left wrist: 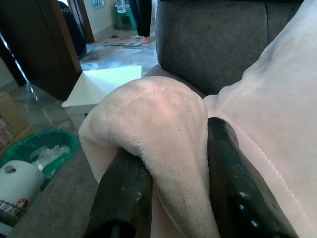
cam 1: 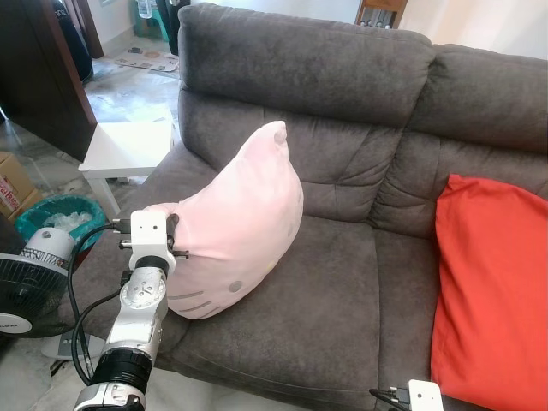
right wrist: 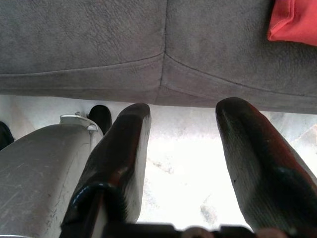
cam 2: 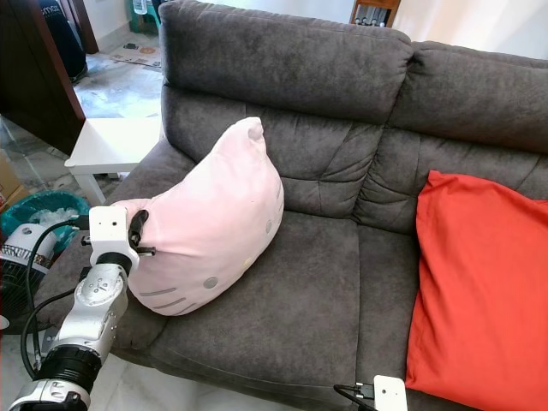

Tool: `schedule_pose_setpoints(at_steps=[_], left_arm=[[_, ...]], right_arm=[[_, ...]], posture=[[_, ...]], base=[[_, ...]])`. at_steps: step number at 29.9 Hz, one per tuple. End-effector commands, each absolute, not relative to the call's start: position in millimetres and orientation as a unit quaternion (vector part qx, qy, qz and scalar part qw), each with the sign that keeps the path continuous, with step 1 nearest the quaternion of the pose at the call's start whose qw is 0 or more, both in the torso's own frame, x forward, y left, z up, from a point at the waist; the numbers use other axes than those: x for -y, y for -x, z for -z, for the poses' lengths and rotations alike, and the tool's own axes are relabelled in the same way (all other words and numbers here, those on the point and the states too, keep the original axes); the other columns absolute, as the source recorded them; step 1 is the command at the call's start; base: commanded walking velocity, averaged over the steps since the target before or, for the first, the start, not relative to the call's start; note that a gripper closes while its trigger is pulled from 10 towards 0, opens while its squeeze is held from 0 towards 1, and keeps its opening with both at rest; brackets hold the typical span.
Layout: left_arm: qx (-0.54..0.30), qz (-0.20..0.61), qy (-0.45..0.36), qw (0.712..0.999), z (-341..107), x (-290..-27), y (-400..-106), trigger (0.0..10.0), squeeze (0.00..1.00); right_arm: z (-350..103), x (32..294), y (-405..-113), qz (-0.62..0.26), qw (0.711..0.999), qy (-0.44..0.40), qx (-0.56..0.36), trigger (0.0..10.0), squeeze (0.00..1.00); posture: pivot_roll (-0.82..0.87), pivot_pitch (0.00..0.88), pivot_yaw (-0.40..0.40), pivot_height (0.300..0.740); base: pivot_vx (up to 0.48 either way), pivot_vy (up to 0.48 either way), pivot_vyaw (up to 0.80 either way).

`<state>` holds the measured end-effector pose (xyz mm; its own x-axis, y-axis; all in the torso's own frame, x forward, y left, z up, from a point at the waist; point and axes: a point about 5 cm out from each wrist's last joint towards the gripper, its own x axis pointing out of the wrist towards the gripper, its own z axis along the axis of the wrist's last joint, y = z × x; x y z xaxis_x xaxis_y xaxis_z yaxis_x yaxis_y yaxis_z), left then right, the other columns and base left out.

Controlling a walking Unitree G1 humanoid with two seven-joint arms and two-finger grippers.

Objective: Move the pillow to the sofa from floor

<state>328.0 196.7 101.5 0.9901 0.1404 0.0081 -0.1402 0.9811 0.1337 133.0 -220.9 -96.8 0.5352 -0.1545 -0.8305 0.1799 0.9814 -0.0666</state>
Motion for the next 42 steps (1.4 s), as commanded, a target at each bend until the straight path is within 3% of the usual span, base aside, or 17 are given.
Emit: schedule_pose_setpoints(at_steps=[1, 17, 33, 34, 35, 36, 42], left_arm=[[0.036, -0.088, -0.079, 0.992, -116, -205, -330, 10.0, 1.0], [0.062, -0.104, -0.099, 0.988, -126, -211, -328, 10.0, 1.0], [0.079, -0.072, -0.117, 0.987, -126, -187, -318, 10.0, 1.0], [0.078, -0.067, -0.12, 0.987, -125, -187, -317, 10.0, 0.2], [0.078, -0.061, -0.123, 0.987, -125, -186, -316, 10.0, 0.2], [0.078, -0.057, -0.128, 0.987, -125, -185, -315, 10.0, 0.0], [0.071, -0.055, -0.139, 0.986, -116, -182, -296, 10.0, 0.0]], right_arm=[[97, 224, -131, 0.1, 0.876, -0.014, -0.472, 10.0, 0.0], [96, 223, -132, 0.096, 0.876, -0.013, -0.472, 10.0, 0.0], [96, 224, -132, 0.101, 0.877, -0.013, -0.47, 10.0, 0.0], [96, 224, -132, 0.101, 0.877, -0.014, -0.47, 10.0, 0.0], [96, 223, -133, 0.101, 0.877, -0.014, -0.469, 10.0, 0.0], [96, 223, -133, 0.102, 0.877, -0.016, -0.469, 10.0, 0.0], [97, 221, -133, 0.095, 0.877, -0.02, -0.47, 10.0, 0.0]], posture=[[0.18, 0.05, -0.098, 0.74], [0.21, 0.056, -0.098, 0.74], [0.21, 0.058, -0.094, 0.74], [0.21, 0.062, -0.091, 0.74], [0.21, 0.063, -0.089, 0.74], [0.23, 0.06, -0.089, 0.74], [0.27, 0.049, -0.088, 0.74]], base=[[0.0, 0.0, 0.0], [0.0, 0.0, 0.0], [0.0, 0.0, 0.0], [0.0, 0.0, 0.0], [0.0, 0.0, 0.0], [0.0, 0.0, 0.0], [0.0, 0.0, 0.0]])
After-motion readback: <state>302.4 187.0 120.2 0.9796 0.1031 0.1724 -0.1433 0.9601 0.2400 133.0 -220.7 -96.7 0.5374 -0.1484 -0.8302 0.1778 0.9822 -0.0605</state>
